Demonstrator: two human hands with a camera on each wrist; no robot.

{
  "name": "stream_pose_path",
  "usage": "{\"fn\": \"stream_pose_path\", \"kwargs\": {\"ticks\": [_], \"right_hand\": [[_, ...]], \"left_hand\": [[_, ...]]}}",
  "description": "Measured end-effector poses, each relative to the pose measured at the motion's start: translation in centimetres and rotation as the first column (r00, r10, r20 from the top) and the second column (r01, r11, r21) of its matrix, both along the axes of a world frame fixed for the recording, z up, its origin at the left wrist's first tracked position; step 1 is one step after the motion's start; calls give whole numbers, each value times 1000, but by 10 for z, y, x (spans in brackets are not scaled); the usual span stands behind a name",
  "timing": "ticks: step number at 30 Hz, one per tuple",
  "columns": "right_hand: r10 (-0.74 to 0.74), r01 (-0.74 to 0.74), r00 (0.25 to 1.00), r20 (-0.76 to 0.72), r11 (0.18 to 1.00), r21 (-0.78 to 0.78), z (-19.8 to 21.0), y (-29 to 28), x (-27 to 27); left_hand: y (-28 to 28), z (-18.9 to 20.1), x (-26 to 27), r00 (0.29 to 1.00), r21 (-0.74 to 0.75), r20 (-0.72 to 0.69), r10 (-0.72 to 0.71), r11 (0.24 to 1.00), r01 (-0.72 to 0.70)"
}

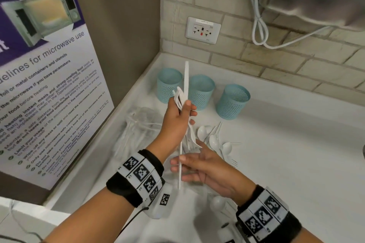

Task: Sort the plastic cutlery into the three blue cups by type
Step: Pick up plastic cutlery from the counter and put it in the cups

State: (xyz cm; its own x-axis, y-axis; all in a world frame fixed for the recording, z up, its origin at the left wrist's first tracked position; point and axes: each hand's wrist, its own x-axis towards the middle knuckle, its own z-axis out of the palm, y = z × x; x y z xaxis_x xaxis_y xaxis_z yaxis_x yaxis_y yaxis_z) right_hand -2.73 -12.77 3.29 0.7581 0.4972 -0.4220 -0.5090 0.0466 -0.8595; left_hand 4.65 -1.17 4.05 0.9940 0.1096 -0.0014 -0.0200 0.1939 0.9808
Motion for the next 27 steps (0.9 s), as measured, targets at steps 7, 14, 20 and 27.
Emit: {"fn": "stream_pose_path", "kwargs": {"ticks": [7, 14, 20, 27], "right_hand": [[5, 45, 987, 162, 951, -306, -5, -27, 1], [44, 277, 880, 473, 762, -586, 8, -62, 5], [377, 616, 328, 866, 610, -499, 28, -47, 26], [677, 729, 257, 690, 333, -598, 18, -45, 46]], "left_hand": [[6, -6, -3, 999, -35, -33, -15, 999, 14], [21, -7, -10, 983, 7, -136, -122, 992, 124], [10, -17, -23, 927, 167, -208, -311, 923, 347], [14, -16, -32, 865, 187, -212, -455, 849, 493]]}}
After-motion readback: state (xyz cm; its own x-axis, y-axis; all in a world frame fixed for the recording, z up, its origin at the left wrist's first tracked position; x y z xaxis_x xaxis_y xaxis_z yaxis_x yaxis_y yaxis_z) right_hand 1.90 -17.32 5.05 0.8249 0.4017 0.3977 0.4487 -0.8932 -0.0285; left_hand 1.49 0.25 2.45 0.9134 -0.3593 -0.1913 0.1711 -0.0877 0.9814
